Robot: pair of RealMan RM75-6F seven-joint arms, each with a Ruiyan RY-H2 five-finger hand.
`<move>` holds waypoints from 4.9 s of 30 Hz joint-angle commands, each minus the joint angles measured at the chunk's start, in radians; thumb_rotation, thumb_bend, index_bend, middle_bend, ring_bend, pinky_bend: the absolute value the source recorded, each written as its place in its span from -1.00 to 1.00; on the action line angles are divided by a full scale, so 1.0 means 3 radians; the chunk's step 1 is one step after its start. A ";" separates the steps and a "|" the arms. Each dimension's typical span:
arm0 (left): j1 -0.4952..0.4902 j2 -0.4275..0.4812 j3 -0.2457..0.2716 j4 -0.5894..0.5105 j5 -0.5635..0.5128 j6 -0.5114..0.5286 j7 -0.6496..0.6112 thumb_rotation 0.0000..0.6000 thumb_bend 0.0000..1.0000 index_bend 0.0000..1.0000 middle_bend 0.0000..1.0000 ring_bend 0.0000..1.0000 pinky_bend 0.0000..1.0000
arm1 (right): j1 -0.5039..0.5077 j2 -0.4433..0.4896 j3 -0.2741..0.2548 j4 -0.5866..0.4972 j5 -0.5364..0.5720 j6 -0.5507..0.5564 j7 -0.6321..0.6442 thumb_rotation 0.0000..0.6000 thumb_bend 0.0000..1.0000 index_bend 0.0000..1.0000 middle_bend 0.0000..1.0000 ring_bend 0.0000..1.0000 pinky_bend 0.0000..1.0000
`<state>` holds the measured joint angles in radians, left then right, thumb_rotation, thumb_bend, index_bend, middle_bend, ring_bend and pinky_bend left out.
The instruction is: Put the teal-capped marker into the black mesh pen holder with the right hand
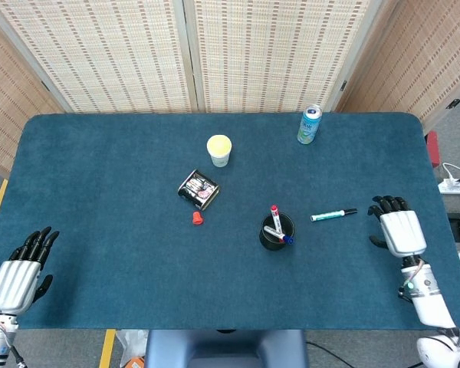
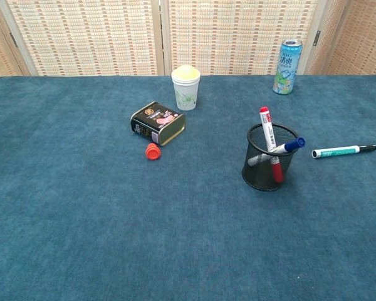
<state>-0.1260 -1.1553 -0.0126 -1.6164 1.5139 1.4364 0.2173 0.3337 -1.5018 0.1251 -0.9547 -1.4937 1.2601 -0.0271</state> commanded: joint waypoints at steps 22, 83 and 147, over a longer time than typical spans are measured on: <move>-0.0027 0.0012 0.0027 -0.0005 0.0027 -0.0049 -0.0023 1.00 -0.40 -0.96 -1.00 -0.90 -0.46 | 0.0508 -0.0825 -0.0091 0.0990 -0.0081 -0.0365 0.0445 1.00 -1.00 -0.06 -0.51 -0.62 -0.57; -0.0104 0.0060 0.0021 0.0001 -0.0149 -0.0257 -0.0174 1.00 -0.39 -0.94 -1.00 -0.90 -0.45 | 0.0890 -0.1417 -0.0115 0.1785 0.0076 -0.0790 0.0564 1.00 -0.64 0.20 -0.52 -0.60 -0.55; -0.0094 0.0083 0.0058 -0.0037 -0.0070 -0.0214 -0.0186 1.00 -0.39 -0.94 -1.00 -0.90 -0.45 | 0.0631 0.0297 0.0477 -0.2659 0.0725 0.0114 -0.1515 1.00 -0.57 0.24 -0.52 -0.50 -0.46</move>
<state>-0.1546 -1.1303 0.0044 -1.6273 1.4922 1.3716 0.1611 0.5374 -1.4406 0.2670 -1.6945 -1.2902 1.2634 -0.4343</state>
